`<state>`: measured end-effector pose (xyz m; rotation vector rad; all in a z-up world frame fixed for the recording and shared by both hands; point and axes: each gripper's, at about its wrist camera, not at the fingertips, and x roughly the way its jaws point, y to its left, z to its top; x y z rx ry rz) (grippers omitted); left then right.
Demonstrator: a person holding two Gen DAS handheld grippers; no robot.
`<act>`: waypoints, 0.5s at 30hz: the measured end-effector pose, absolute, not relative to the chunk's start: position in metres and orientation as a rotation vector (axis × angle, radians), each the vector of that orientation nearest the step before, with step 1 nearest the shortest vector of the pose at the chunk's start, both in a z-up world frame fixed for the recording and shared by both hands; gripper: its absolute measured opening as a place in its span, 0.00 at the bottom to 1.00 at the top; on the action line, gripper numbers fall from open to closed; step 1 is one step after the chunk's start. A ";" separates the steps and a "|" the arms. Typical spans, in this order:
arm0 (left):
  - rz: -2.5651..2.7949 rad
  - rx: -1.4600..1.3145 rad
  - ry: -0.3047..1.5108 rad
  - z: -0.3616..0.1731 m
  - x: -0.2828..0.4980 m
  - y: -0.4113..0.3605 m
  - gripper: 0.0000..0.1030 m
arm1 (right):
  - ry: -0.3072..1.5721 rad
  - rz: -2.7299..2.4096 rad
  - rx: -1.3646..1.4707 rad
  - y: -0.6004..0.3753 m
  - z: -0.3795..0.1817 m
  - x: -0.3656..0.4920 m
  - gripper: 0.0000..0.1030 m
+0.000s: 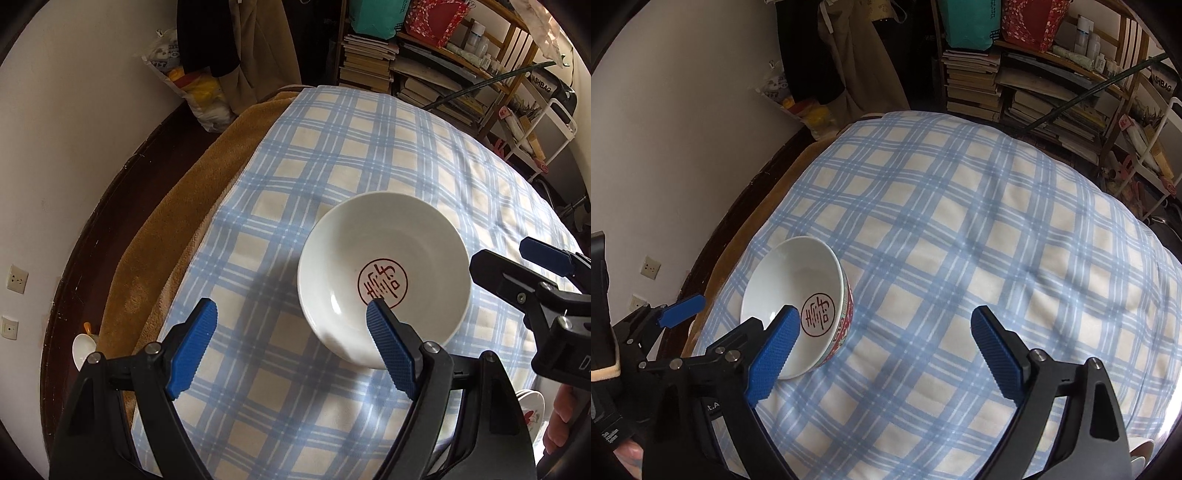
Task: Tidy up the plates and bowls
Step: 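Move both grippers to the white bowl with the red character print, then close both grippers on the rim of the character-print bowl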
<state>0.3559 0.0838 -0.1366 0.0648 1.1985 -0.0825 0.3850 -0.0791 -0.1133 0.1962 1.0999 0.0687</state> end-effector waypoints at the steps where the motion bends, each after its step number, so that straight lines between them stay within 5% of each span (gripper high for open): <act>1: -0.084 0.058 1.204 -0.140 0.357 0.084 0.80 | 1.108 0.071 0.193 -0.077 -0.116 0.388 0.92; 5: -0.094 0.033 1.208 -0.148 0.359 0.085 0.79 | 1.141 0.072 0.192 -0.072 -0.129 0.398 0.89; 8: -0.107 0.008 1.213 -0.154 0.359 0.085 0.60 | 1.165 0.065 0.199 -0.071 -0.139 0.404 0.85; 10: -0.109 -0.001 1.226 -0.159 0.361 0.085 0.48 | 1.186 0.063 0.208 -0.071 -0.145 0.407 0.68; 12: -0.093 -0.010 1.230 -0.165 0.363 0.086 0.38 | 1.198 0.061 0.214 -0.071 -0.150 0.407 0.62; 15: -0.122 -0.082 1.227 -0.170 0.367 0.090 0.34 | 1.200 0.089 0.225 -0.069 -0.153 0.406 0.41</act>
